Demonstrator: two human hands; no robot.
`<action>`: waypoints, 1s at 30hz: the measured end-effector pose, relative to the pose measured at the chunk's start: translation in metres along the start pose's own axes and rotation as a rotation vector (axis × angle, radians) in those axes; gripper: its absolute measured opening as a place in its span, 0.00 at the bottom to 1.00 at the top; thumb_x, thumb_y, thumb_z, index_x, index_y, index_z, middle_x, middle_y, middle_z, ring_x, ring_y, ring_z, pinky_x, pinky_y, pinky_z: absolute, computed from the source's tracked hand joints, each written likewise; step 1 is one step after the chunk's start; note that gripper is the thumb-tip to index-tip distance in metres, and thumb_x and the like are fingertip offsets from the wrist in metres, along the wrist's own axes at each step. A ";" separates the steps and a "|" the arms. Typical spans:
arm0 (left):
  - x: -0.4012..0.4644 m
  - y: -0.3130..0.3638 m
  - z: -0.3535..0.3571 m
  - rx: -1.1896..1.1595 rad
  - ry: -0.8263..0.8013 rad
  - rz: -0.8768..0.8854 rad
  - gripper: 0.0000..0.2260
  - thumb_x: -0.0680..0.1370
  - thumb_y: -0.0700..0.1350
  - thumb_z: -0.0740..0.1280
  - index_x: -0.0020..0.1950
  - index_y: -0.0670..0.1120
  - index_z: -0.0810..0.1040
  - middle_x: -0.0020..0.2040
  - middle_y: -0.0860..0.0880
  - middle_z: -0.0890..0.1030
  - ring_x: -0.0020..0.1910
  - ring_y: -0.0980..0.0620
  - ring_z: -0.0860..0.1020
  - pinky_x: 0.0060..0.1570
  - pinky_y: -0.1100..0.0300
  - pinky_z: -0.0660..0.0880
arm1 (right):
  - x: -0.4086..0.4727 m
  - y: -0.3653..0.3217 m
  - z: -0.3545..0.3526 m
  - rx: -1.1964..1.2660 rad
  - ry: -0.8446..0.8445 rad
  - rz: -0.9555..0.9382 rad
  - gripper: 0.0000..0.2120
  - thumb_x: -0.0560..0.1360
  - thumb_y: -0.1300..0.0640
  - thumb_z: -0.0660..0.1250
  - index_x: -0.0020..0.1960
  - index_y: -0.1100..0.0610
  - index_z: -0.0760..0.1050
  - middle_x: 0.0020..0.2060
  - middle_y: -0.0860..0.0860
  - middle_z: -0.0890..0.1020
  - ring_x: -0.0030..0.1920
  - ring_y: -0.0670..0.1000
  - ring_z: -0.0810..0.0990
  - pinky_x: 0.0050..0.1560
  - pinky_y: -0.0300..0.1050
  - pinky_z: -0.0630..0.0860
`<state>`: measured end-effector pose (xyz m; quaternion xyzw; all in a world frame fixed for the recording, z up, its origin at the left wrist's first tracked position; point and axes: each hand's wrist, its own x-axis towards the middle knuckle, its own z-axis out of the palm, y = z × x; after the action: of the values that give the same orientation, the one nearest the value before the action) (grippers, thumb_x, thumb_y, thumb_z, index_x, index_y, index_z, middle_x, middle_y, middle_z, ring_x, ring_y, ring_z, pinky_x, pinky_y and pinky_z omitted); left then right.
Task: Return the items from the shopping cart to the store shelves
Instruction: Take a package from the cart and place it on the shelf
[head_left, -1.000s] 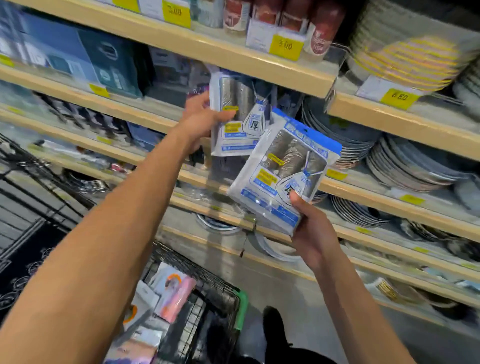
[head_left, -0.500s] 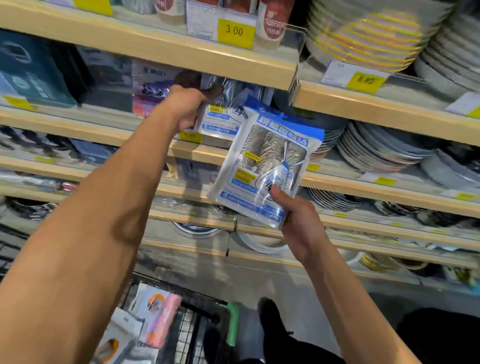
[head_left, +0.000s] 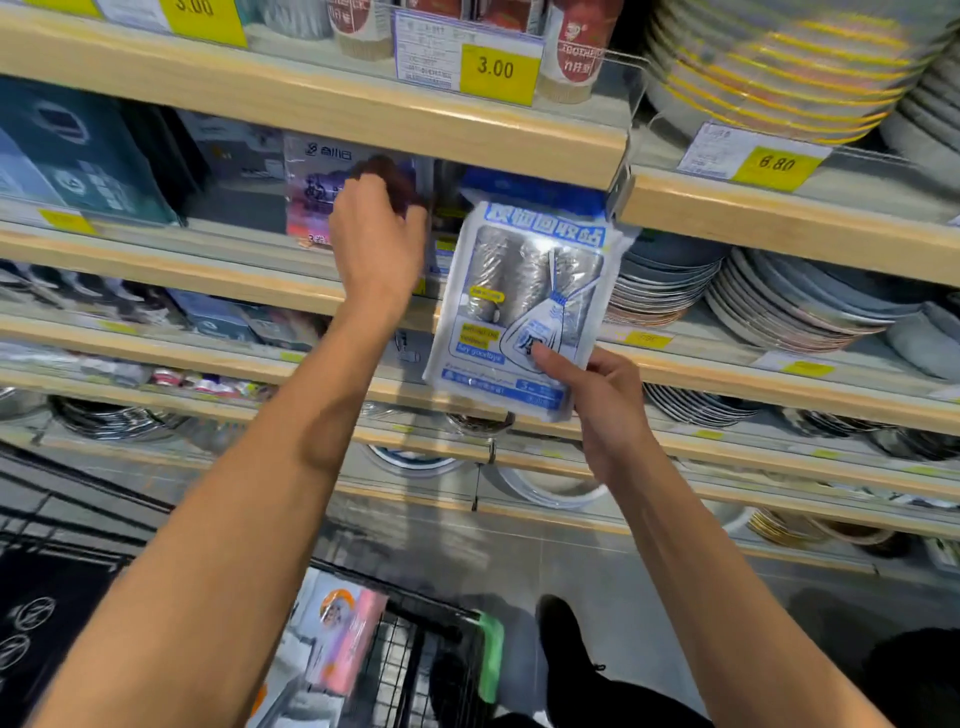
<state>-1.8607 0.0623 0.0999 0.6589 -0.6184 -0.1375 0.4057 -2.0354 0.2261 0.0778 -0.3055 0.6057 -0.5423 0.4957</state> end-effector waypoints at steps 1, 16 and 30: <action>-0.003 0.000 -0.005 -0.144 -0.094 -0.030 0.13 0.75 0.51 0.65 0.42 0.42 0.80 0.44 0.41 0.84 0.45 0.42 0.81 0.47 0.51 0.76 | 0.007 -0.002 0.002 -0.009 0.004 -0.017 0.10 0.71 0.61 0.75 0.51 0.63 0.84 0.47 0.57 0.87 0.50 0.59 0.86 0.53 0.54 0.82; 0.005 -0.021 -0.026 -0.410 -0.590 -0.007 0.18 0.70 0.39 0.79 0.57 0.44 0.78 0.50 0.52 0.85 0.46 0.61 0.84 0.50 0.61 0.82 | 0.095 -0.051 0.050 -0.476 0.122 -0.360 0.14 0.67 0.45 0.77 0.41 0.55 0.80 0.41 0.49 0.84 0.41 0.41 0.84 0.44 0.43 0.82; 0.005 -0.018 0.022 0.167 -0.251 0.112 0.22 0.72 0.61 0.74 0.50 0.42 0.81 0.46 0.45 0.85 0.46 0.46 0.82 0.47 0.52 0.77 | 0.085 -0.014 0.038 -0.848 0.371 -0.463 0.19 0.80 0.49 0.65 0.61 0.65 0.73 0.52 0.58 0.80 0.56 0.57 0.77 0.55 0.47 0.70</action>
<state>-1.8616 0.0480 0.0747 0.6325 -0.7093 -0.1438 0.2760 -2.0291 0.1325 0.0716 -0.5045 0.7663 -0.3898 0.0796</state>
